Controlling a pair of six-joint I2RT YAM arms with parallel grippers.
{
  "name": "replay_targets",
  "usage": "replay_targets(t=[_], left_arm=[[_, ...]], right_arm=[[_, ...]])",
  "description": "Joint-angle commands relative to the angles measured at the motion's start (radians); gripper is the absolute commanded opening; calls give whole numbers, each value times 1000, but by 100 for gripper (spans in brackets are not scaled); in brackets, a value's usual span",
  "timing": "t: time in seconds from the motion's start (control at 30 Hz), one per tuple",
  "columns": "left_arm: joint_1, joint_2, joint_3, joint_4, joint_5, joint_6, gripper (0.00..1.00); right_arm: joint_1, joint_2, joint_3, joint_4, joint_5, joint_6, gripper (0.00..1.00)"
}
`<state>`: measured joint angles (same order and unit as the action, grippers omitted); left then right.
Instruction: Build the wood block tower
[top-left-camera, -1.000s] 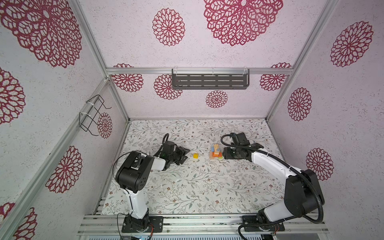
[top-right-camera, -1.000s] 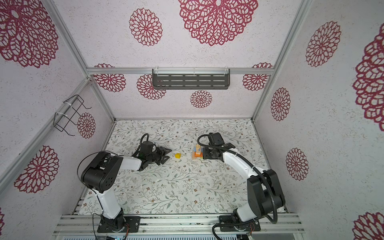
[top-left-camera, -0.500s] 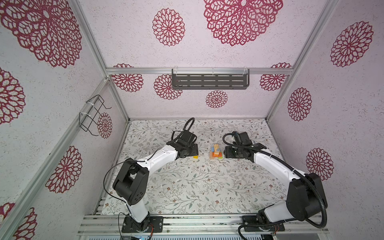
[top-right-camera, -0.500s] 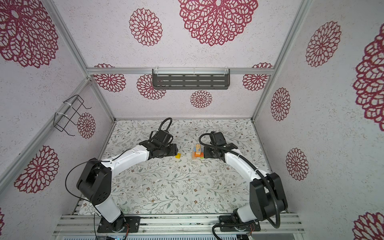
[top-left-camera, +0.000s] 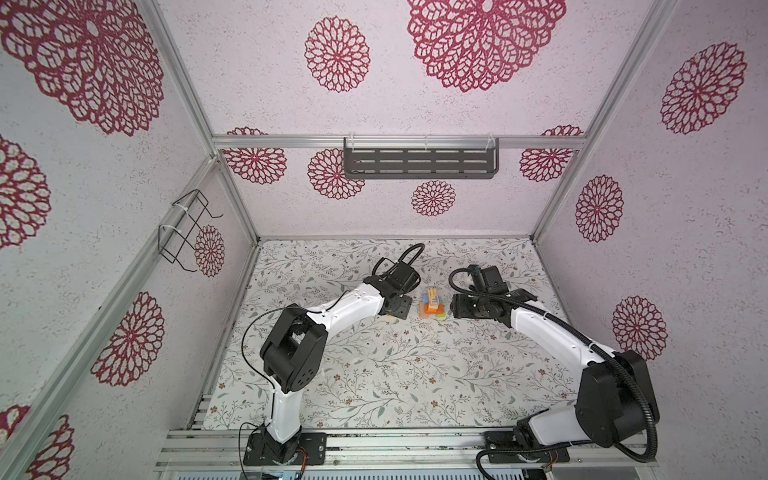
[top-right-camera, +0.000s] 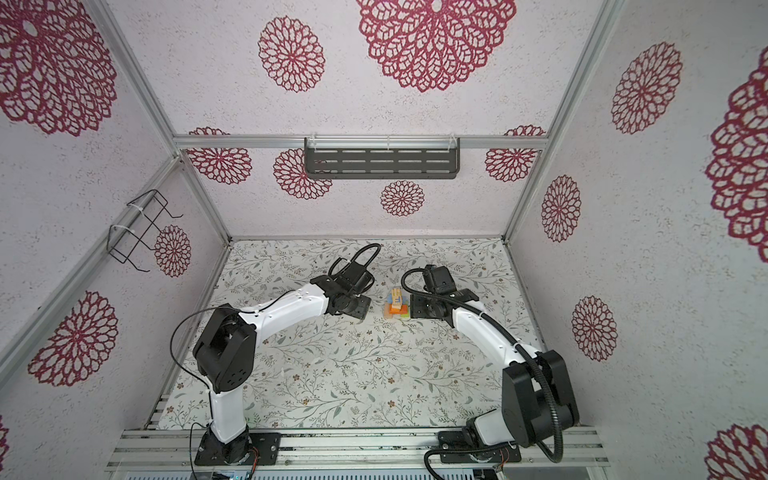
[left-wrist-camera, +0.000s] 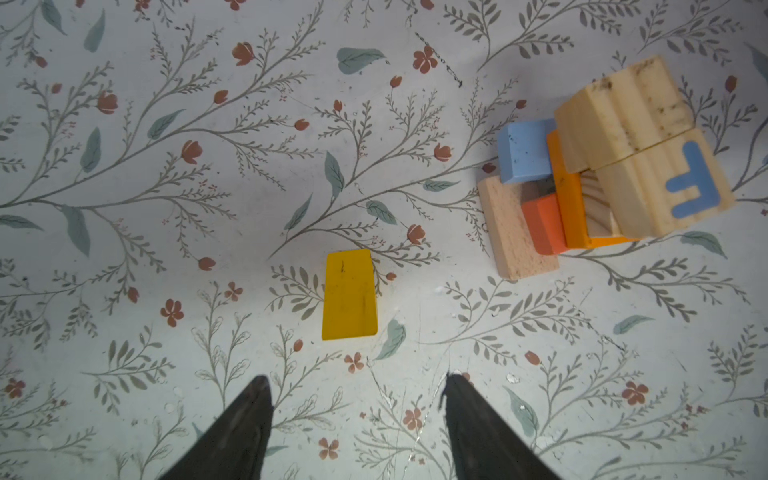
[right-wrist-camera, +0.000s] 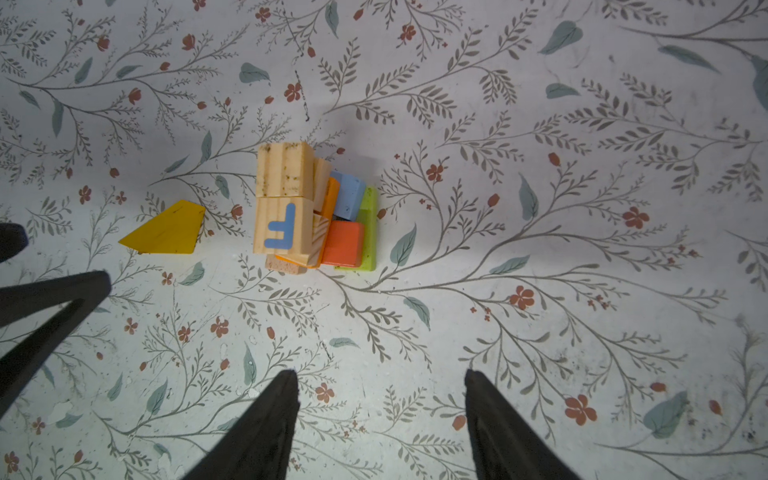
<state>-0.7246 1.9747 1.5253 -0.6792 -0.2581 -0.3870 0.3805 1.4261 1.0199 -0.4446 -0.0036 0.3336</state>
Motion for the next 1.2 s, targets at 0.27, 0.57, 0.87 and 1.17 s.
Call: replay_targets(t=[0.27,0.57,0.87,1.17], left_arm=[[40,129,77,-48,79,-19,66],[71,164,103,-38,125,-41,49],[71,195,128,-63,122,-44,47],[75,191,156,-86,143,-53,16]], right_arm=[[-15,-64,-21,15,6,-2,69],[-14,-77,-30,15,6,-2,69],[-15,-71,-27,16,4,-1,69],[-15,-72,-30,17,4,0,69]])
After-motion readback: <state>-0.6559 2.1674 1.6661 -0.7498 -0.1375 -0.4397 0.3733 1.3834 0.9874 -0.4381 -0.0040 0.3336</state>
